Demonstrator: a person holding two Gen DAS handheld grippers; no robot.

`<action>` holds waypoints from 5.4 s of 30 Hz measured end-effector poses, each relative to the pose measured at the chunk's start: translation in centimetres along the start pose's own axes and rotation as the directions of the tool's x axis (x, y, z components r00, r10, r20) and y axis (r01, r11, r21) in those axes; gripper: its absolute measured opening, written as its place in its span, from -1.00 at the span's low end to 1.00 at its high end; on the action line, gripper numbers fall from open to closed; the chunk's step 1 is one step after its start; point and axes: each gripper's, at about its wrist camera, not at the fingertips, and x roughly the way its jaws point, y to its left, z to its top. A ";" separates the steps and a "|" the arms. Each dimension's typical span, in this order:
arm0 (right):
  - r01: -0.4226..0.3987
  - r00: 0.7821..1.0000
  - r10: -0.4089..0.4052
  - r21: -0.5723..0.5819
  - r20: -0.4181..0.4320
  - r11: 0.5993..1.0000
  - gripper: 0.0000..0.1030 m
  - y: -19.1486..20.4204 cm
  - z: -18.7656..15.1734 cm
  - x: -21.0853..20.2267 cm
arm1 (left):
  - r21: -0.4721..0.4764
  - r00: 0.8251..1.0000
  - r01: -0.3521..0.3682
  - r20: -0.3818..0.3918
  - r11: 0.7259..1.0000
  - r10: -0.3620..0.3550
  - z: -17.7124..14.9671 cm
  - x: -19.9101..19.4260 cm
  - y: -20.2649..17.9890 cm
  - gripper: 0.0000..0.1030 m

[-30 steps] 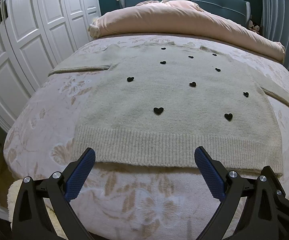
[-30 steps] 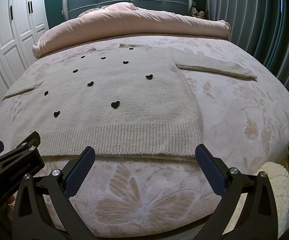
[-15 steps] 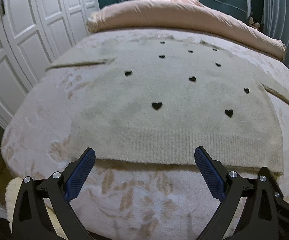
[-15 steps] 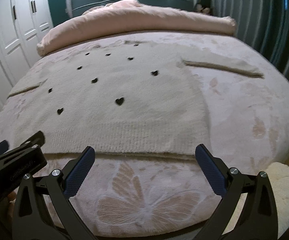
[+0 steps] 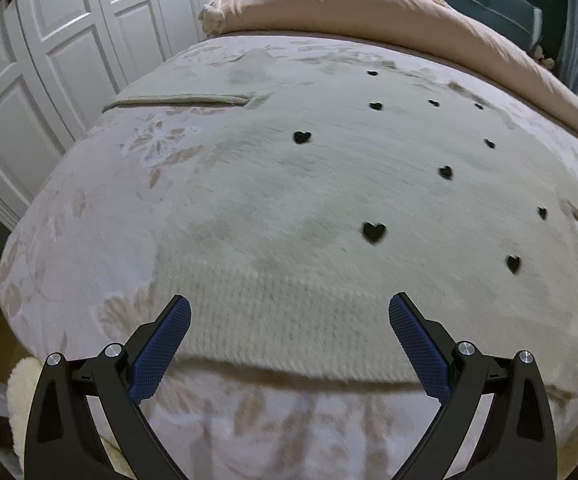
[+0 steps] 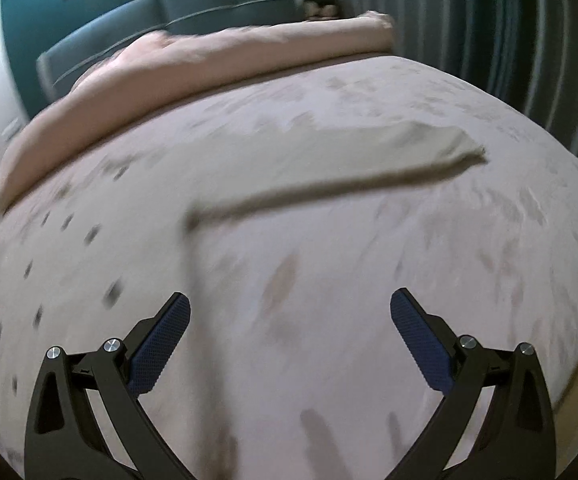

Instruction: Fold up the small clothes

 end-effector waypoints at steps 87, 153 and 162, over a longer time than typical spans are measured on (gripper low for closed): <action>-0.294 0.955 0.297 0.100 -0.011 0.950 -0.79 11.3 4.6 9.7 | -0.227 0.897 0.441 0.108 0.868 -0.428 19.4 20.0 -4.1 -0.70; -0.100 0.993 0.087 -0.201 -0.073 0.974 -0.66 15.6 6.4 11.2 | 0.055 0.982 0.082 0.166 0.995 -0.090 18.4 18.9 -10.1 -0.61; -0.096 0.993 0.083 -0.165 -0.085 0.982 -0.54 15.5 4.2 10.4 | 0.061 0.982 0.070 0.172 0.996 -0.079 18.3 18.7 -10.2 -0.59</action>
